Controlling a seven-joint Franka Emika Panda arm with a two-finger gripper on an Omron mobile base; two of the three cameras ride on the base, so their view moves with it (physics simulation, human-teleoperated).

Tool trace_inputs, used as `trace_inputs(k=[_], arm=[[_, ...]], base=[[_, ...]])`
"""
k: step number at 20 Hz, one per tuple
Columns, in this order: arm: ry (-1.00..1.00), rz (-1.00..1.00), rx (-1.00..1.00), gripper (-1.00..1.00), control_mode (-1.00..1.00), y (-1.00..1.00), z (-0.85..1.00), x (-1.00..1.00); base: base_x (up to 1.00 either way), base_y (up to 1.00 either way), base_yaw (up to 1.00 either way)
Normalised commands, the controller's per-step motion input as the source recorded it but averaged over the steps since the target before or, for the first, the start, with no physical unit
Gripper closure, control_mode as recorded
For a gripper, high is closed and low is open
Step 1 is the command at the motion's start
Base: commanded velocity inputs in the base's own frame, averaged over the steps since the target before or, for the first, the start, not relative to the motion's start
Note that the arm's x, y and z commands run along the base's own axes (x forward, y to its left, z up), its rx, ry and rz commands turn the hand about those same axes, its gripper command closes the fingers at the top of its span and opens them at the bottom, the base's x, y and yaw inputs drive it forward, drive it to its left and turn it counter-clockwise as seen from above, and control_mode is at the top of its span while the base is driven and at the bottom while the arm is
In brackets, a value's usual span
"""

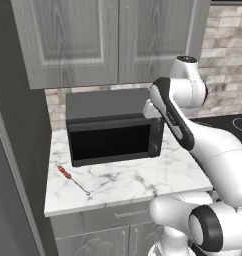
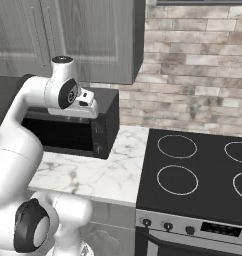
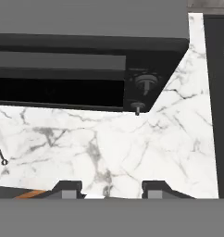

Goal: Store the kebab skewer in the freezer for long-term storage. Close the freezer door after placing the cooked food.

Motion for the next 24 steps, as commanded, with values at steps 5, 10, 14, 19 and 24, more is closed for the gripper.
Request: trace_inputs(k=[5, 10, 14, 19, 24], arm=[[0.03, 0.0, 0.0, -1.0, -1.0, 0.05, -0.04, -0.2], [0.01, 0.05, -0.01, -1.0, -1.0, 0.8, -0.41, -0.33], [0.0, 0.14, -0.03, -1.0, -1.0, 0.87, -0.44, -0.29], [0.08, 0.16, -0.11, -1.0, -1.0, 0.99, -0.31, -0.01], [0.17, 0.13, -0.1, -1.0, -1.0, 0.91, -0.32, 0.0]], base=[[0.0, 0.0, 0.0], [0.0, 0.0, 0.0], [0.0, 0.0, 0.0], [0.0, 0.0, 0.0], [0.0, 0.0, 0.0]])
